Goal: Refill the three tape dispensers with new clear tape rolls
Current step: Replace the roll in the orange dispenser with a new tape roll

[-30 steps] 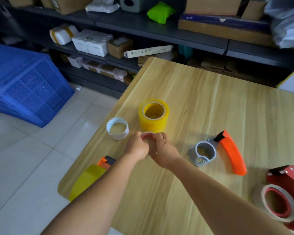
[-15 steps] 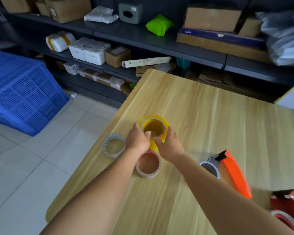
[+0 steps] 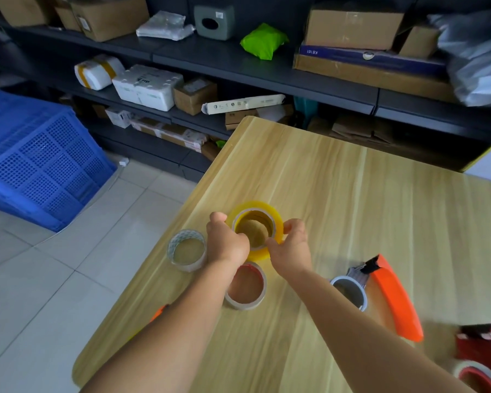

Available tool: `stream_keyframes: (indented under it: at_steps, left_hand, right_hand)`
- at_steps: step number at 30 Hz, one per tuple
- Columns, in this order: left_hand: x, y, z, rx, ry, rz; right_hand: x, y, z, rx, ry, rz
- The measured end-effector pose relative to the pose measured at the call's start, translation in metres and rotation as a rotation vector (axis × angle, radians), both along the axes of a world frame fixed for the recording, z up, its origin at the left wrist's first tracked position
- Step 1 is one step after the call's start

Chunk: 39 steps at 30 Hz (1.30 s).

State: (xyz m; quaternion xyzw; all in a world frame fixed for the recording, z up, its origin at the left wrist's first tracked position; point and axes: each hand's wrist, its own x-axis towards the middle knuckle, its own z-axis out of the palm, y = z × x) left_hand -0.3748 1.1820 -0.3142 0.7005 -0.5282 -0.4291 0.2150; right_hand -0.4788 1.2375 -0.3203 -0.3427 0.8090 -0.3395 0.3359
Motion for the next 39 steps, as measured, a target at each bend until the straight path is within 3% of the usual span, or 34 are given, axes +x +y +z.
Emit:
stream_keyframes:
  at_steps: [7, 12, 17, 21, 28, 36, 39]
  left_hand:
    - [-0.003, 0.006, 0.005, 0.018, -0.084, -0.114]
    - [-0.009, 0.012, 0.007, 0.122, -0.014, -0.145]
    - [-0.015, 0.012, 0.013, 0.071, 0.068, -0.141]
    - [-0.017, 0.011, 0.025, -0.045, 0.101, -0.168]
    - [-0.027, 0.035, 0.035, -0.230, 0.167, -0.300]
    - [-0.049, 0.065, 0.033, -0.250, 0.222, -0.594]
    - [-0.059, 0.074, 0.032, -0.210, 0.168, -0.632]
  right_hand:
    - [0.001, 0.008, -0.002, 0.103, -0.058, 0.038]
    - [-0.012, 0.005, 0.005, 0.103, -0.047, -0.038]
    - [-0.026, 0.008, 0.015, 0.023, -0.109, -0.081]
    - [-0.028, 0.017, 0.018, -0.168, -0.171, -0.112]
    - [-0.036, 0.048, 0.028, -0.362, -0.074, -0.162]
    - [-0.055, 0.104, 0.035, -0.310, -0.002, -0.226]
    - [-0.061, 0.115, 0.037, -0.296, 0.119, -0.192]
